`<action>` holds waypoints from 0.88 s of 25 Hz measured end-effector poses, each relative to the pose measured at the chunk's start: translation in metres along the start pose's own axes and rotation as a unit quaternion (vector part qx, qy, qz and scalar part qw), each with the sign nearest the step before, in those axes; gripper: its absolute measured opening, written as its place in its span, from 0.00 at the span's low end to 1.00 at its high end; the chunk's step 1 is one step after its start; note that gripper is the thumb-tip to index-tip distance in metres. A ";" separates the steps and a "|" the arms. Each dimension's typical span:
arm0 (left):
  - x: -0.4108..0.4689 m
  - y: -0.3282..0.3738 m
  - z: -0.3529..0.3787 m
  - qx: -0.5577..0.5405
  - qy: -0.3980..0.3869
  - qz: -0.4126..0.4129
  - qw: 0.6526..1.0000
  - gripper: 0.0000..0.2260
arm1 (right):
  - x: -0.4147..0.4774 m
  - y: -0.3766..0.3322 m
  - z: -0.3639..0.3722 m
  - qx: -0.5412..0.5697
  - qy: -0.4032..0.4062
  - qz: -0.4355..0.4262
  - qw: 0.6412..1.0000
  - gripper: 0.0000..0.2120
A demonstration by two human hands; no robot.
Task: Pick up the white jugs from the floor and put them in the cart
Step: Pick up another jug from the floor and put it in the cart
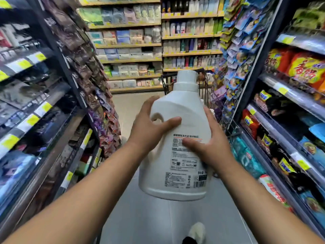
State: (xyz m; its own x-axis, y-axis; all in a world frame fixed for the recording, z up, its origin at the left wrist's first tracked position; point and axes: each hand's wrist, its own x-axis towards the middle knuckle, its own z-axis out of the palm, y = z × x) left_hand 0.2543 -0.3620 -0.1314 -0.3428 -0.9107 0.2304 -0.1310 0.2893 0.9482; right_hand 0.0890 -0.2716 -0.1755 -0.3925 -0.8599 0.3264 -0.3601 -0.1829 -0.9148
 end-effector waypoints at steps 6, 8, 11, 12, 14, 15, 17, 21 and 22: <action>0.131 -0.045 0.088 0.017 -0.061 -0.017 0.998 0.31 | 0.117 0.101 -0.043 -0.006 0.016 0.045 0.999 0.54; 0.173 -0.056 0.115 0.017 -0.074 -0.031 0.997 0.29 | 0.155 0.123 -0.058 0.006 0.017 0.060 0.998 0.54; 0.228 -0.069 0.152 0.002 -0.097 -0.046 0.994 0.27 | 0.204 0.155 -0.077 0.027 0.019 0.088 0.996 0.54; 0.242 -0.073 0.161 0.000 -0.105 -0.046 0.993 0.27 | 0.217 0.165 -0.081 0.031 0.021 0.097 0.995 0.54; 0.270 -0.084 0.177 0.006 -0.117 -0.050 0.992 0.29 | 0.240 0.186 -0.088 0.037 0.026 0.111 0.993 0.55; 0.286 -0.091 0.185 0.014 -0.126 -0.051 0.991 0.30 | 0.252 0.195 -0.090 0.035 0.033 0.116 0.992 0.56; 0.320 -0.108 0.201 0.027 -0.156 -0.050 0.986 0.32 | 0.273 0.214 -0.093 0.032 0.044 0.122 0.991 0.57; 0.384 -0.144 0.230 0.044 -0.219 -0.042 0.974 0.36 | 0.316 0.252 -0.097 0.016 0.074 0.163 0.984 0.62; 0.402 -0.156 0.237 0.039 -0.232 -0.042 0.971 0.37 | 0.328 0.261 -0.096 0.004 0.084 0.174 0.981 0.63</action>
State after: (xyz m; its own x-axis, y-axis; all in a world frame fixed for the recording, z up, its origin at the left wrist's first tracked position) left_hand -0.0840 -0.7035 -0.2380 -0.7068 -0.7073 0.0119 -0.2415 0.2571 0.9357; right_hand -0.2155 -0.5559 -0.2845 -0.6242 -0.7808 0.0270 -0.1729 0.1044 -0.9794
